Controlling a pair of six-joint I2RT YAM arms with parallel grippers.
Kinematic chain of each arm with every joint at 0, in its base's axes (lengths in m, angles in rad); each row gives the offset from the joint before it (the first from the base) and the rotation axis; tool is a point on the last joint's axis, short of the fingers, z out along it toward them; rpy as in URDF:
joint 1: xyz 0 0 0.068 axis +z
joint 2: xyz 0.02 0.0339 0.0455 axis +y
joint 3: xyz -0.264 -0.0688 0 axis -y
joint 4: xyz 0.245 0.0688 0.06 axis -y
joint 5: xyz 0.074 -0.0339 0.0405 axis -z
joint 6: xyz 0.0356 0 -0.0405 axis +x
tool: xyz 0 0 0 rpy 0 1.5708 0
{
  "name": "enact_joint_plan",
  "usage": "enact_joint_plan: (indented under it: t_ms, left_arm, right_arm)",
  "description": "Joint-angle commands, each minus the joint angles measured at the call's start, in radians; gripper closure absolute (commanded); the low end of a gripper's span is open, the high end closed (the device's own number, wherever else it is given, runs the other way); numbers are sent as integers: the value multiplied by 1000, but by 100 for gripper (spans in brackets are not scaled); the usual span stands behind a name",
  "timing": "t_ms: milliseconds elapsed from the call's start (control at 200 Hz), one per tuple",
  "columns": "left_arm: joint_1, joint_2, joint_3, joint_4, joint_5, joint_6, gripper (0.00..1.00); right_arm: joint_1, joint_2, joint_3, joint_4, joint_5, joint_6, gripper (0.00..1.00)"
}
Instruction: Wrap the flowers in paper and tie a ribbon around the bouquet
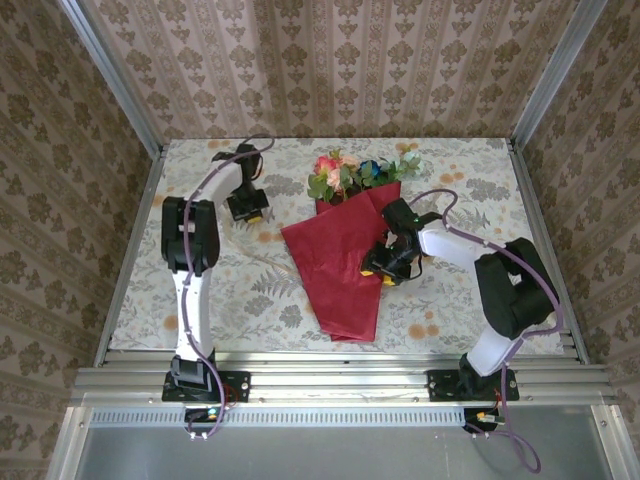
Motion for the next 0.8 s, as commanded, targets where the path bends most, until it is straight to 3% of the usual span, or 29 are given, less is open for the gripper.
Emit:
enact_joint_plan:
  t_ms: [0,220,395,470,590,795]
  left_arm:
    - [11,-171,-48,-5,-13,-30,100]
    - [-8,-442,-138,4,93,-139,100]
    - [-138,-579,-154,182,422,-432,100]
    - [-253,-575,-122,307,524,-611,100]
    - [-406,-509,-45,487,558,-831,100]
    - [-500,-275,92,714,577,-1008,100]
  right_arm:
    - [17,29,39,11,-6,-10,49]
    - [29,51,43,35,-10,-3,50]
    - [31,70,36,58,-1,-5,51]
    - [31,69,18,95,11,-7,51]
    - [31,76,-9,140,-1,-2,51]
    - [31,69,-49,232,-10,3,51]
